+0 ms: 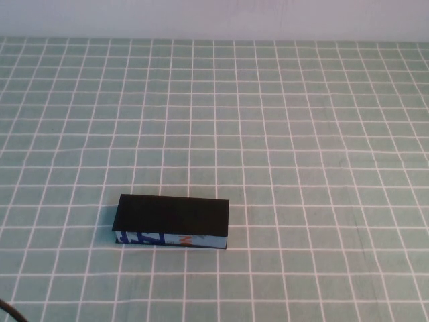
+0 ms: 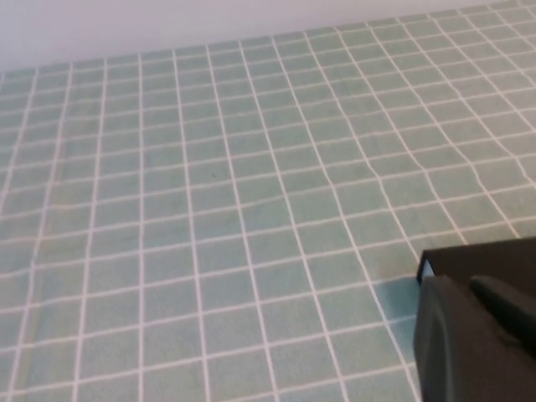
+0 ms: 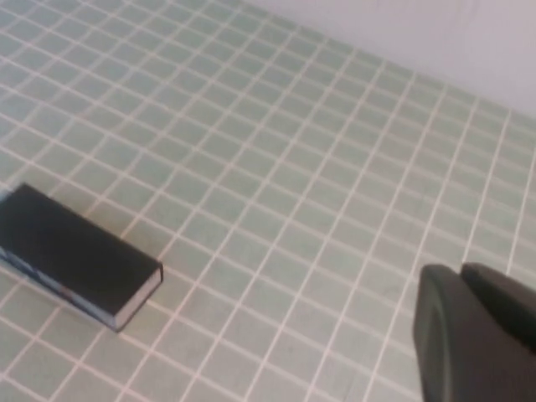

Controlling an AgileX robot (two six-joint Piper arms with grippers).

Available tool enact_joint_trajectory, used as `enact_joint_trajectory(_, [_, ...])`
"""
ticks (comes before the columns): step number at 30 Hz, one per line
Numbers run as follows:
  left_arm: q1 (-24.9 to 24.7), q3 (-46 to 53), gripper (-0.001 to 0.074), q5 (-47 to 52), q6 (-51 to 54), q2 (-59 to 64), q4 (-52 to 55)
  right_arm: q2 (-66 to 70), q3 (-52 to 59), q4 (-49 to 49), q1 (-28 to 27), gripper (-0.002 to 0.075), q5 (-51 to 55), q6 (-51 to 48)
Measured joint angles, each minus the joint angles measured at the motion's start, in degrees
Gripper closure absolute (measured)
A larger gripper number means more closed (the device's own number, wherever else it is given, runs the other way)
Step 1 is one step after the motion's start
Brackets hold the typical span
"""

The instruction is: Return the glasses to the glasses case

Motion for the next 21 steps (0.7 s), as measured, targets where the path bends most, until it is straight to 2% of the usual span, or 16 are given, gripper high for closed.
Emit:
enact_joint_trajectory(8, [0.0,4.3,0.0736,-0.2,-2.0,-2.6,-2.9,-21.8,33.6,-2.1,0.0,0.0739,-18.0,9.7])
enact_joint_trajectory(12, [0.0,4.4,0.0736,-0.2,-2.6,-2.8,-3.3,-29.2,46.3,-4.1,0.0,0.0739,-26.8,13.3])
enact_joint_trajectory(16, [0.0,4.5,0.0736,-0.2,-2.6,-2.8,-3.5,-32.6,53.1,-5.6,0.0,0.0739,-30.4,16.1])
enact_joint_trajectory(21, [0.0,4.5,0.0736,-0.2,-2.6,-2.8,-3.5,-33.7,54.4,-5.8,0.0,0.0739,-31.3,16.4])
